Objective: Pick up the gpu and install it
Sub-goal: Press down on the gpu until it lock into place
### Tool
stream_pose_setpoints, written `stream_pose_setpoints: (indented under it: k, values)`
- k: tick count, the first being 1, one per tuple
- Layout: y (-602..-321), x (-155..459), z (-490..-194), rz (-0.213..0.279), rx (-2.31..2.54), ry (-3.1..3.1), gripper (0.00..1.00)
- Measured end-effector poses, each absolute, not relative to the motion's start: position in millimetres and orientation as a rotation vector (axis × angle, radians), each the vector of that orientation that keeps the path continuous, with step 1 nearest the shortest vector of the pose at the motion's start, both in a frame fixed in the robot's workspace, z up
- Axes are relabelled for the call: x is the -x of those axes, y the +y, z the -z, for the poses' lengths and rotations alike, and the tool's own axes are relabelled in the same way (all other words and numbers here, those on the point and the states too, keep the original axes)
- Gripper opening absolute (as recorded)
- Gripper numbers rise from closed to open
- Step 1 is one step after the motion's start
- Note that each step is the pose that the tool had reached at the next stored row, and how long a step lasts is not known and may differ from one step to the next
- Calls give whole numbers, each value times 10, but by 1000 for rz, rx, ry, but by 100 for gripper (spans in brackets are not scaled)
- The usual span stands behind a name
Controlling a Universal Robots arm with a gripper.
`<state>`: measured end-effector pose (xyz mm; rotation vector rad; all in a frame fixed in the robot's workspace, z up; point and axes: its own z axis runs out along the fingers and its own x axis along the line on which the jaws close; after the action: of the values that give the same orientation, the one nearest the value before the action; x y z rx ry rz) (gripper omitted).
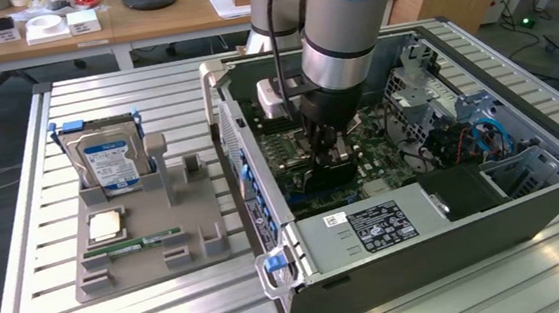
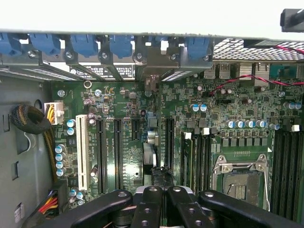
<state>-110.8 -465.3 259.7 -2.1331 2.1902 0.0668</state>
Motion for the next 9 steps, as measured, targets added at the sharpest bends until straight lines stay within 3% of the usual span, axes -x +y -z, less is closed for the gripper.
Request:
stream_pose_setpoints:
  k: [9]
  values:
    - [-4652,1127,-2597,-67,2133,2190,11]
